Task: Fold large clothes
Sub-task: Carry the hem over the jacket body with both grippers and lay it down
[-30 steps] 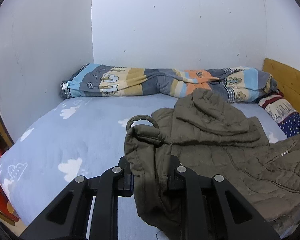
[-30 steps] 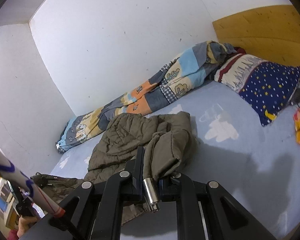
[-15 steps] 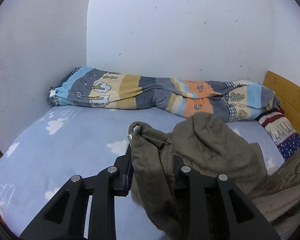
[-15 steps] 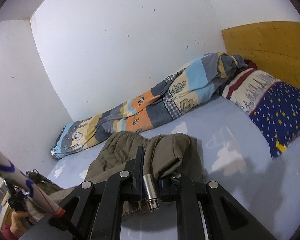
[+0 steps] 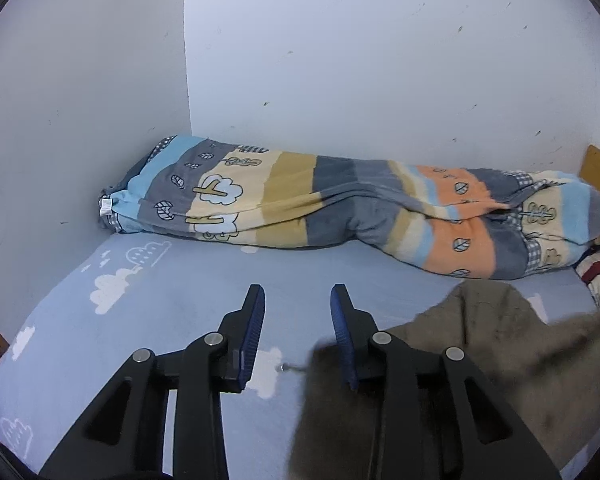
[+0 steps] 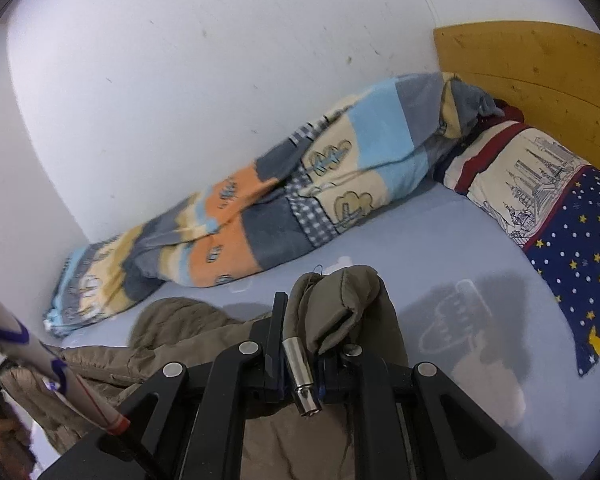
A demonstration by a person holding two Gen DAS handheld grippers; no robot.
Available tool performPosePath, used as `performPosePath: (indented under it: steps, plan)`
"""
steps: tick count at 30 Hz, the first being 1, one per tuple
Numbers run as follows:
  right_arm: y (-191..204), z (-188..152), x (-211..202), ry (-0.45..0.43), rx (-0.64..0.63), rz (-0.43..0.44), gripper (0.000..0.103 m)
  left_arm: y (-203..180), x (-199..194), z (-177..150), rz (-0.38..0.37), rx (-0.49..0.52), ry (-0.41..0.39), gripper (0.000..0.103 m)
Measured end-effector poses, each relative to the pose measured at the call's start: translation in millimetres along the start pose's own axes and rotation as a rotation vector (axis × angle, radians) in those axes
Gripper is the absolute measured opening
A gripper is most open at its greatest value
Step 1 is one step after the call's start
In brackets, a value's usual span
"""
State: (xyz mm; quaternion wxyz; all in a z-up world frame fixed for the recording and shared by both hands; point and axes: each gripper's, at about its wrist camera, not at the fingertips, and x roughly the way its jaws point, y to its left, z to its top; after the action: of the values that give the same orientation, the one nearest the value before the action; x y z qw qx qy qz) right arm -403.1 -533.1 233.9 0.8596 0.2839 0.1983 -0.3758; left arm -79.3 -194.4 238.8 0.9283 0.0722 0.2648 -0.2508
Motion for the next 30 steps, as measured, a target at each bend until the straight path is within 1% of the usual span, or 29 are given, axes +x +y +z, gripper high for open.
performPosePath:
  steps: [2, 6, 11, 14, 15, 18, 20, 22, 23, 24, 27, 28, 30]
  plan:
    - [-3.6, 2.1, 23.7, 0.018, 0.01, -0.027, 0.011, 2.6, 7.5, -1.5, 0.008, 0.002, 0.004, 0.034]
    - [-15.3, 3.6, 67.7, 0.05, 0.04, -0.074, 0.011, -8.7, 21.9, -17.2, -0.024, 0.037, 0.035, 0.034]
    - [-28.7, -1.2, 105.6, 0.102, 0.088, -0.087, 0.012, -48.9, 45.4, -44.1, -0.088, 0.099, 0.085, 0.034]
    - [-35.6, -5.2, 119.1, 0.136, 0.111, -0.067, 0.014, -77.2, 61.4, -56.2, -0.136, 0.133, 0.123, 0.034]
    - [-36.7, -5.7, 120.7, 0.137, 0.116, -0.052, 0.016, -87.6, 69.5, -61.0, -0.152, 0.155, 0.148, 0.034]
    - [-47.6, -6.5, 120.0, 0.152, 0.159, 0.025, 0.023, -104.6, 93.8, -73.7, -0.114, 0.2, 0.194, 0.034]
    - [-57.4, -5.1, 114.7, 0.156, 0.205, 0.085, 0.03, -105.5, 111.0, -79.5, -0.099, 0.2, 0.23, 0.034]
    - [-65.7, -1.2, 108.7, 0.17, 0.238, 0.139, 0.034, -102.3, 124.4, -84.2, -0.077, 0.186, 0.253, 0.035]
    - [-67.8, 0.5, 105.6, 0.168, 0.25, 0.153, 0.038, -100.5, 127.1, -85.1, -0.072, 0.181, 0.257, 0.035]
    - [-69.3, 2.7, 101.1, 0.16, 0.257, 0.164, 0.04, -98.7, 129.3, -85.8, -0.068, 0.171, 0.261, 0.035]
    - [-70.1, 12.2, 83.0, 0.117, 0.244, 0.165, 0.042, -96.3, 124.2, -83.3, -0.063, 0.16, 0.249, 0.035]
    - [-66.4, 14.0, 78.6, 0.108, 0.219, 0.157, 0.043, -96.3, 116.7, -81.0, -0.064, 0.151, 0.223, 0.035]
    - [-47.4, 12.1, 71.2, 0.097, 0.111, 0.15, 0.045, -96.7, 104.3, -76.8, -0.094, 0.138, 0.198, 0.035]
